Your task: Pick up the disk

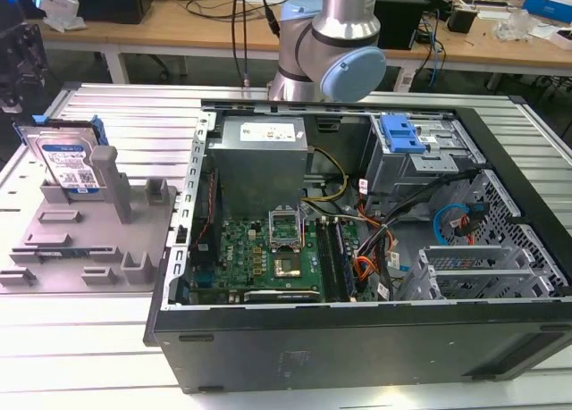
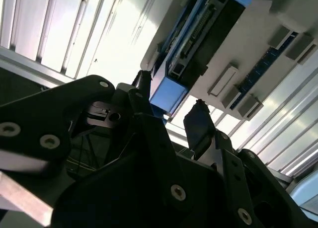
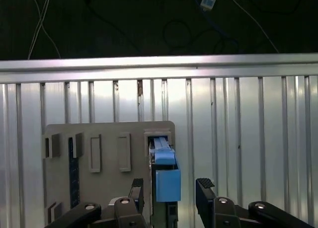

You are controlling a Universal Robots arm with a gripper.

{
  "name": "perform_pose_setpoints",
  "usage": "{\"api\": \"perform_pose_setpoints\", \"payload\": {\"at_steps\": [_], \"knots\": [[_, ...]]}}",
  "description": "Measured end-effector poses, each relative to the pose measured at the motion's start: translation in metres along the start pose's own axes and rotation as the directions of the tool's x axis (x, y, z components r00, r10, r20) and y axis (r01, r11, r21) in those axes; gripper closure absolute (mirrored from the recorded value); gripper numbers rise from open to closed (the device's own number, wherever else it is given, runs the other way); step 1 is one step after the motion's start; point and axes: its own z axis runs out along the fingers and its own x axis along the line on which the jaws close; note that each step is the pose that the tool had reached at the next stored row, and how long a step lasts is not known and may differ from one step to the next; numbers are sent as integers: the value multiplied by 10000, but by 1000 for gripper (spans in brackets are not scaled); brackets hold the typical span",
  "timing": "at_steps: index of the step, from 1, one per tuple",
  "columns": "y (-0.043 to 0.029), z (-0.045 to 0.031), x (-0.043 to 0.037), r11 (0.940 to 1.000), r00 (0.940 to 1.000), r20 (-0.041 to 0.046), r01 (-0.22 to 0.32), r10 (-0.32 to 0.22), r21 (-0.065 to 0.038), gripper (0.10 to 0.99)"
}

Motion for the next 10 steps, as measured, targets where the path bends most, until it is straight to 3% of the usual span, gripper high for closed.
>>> {"api": "perform_pose_setpoints", "payload": {"at_steps": [7,10], "knots": [[11,68,31,10000,10000,-8,75,-75,2,545],[9,131,32,9999,9999,-45,127,-127,1,545]]}}
